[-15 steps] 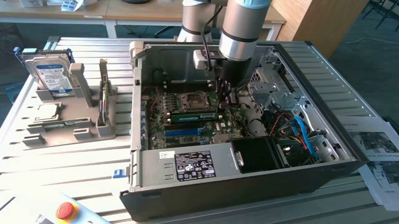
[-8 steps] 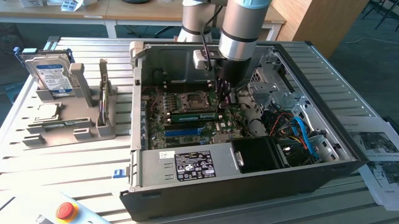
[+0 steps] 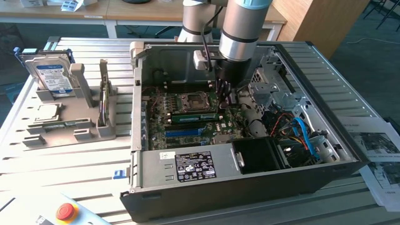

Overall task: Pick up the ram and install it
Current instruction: 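Press down the ram until it locks into place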

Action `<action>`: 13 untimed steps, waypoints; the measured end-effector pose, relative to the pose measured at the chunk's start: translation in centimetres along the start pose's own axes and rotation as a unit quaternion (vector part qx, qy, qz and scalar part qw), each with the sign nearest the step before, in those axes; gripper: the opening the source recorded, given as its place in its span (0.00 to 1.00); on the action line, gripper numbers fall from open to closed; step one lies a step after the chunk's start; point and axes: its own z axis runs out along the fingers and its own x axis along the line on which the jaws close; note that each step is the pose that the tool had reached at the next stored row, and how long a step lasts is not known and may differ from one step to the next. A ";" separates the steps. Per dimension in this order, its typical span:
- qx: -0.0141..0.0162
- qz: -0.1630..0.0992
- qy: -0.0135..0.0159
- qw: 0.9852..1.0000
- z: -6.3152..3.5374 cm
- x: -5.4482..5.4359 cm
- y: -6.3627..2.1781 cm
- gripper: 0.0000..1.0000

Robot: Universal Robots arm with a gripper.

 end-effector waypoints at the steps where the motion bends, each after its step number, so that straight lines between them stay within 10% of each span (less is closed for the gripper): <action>1: 0.000 0.000 0.000 1.000 0.10 0.0 0.00 0.10; 13: 0.002 0.000 0.000 1.000 0.70 0.0 -0.01 0.10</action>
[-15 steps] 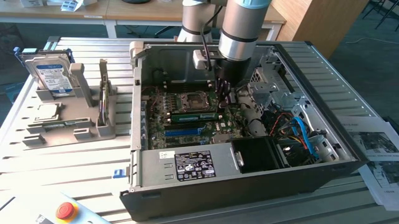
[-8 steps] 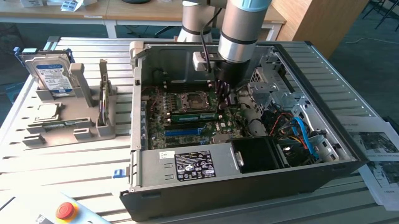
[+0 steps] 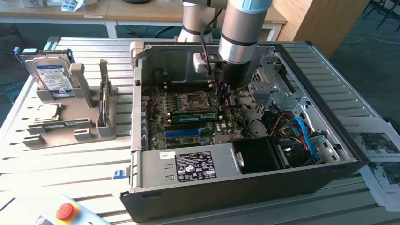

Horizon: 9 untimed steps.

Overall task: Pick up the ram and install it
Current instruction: 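Press down the ram until it locks into place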

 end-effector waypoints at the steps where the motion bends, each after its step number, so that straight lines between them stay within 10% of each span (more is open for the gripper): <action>1: 0.000 0.000 0.000 1.000 0.08 0.0 0.00 0.10; 9: 0.001 0.000 0.000 1.000 0.18 -0.1 0.00 0.10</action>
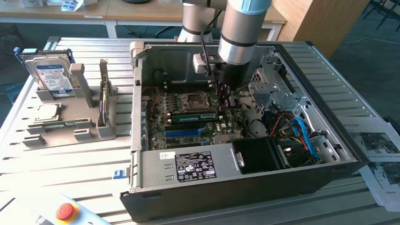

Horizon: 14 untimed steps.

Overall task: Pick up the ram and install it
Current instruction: 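Press down the ram until it locks into place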

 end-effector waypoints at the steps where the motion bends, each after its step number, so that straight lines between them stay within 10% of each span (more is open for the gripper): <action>1: 0.000 0.000 0.000 1.000 -0.01 -0.1 0.00 0.10; 14: 0.000 0.000 0.000 1.000 0.15 -0.1 -0.01 0.10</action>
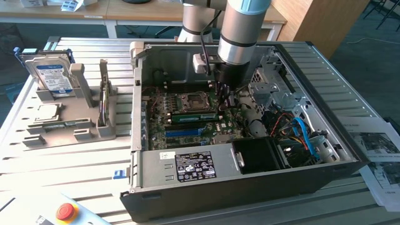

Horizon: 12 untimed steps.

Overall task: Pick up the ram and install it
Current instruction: 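Press down the ram until it locks into place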

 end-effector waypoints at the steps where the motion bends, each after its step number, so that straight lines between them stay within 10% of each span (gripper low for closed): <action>1: 0.000 0.000 0.000 1.000 0.00 0.0 0.00 0.10; 12: 0.000 0.000 0.000 1.000 0.23 0.0 0.00 0.10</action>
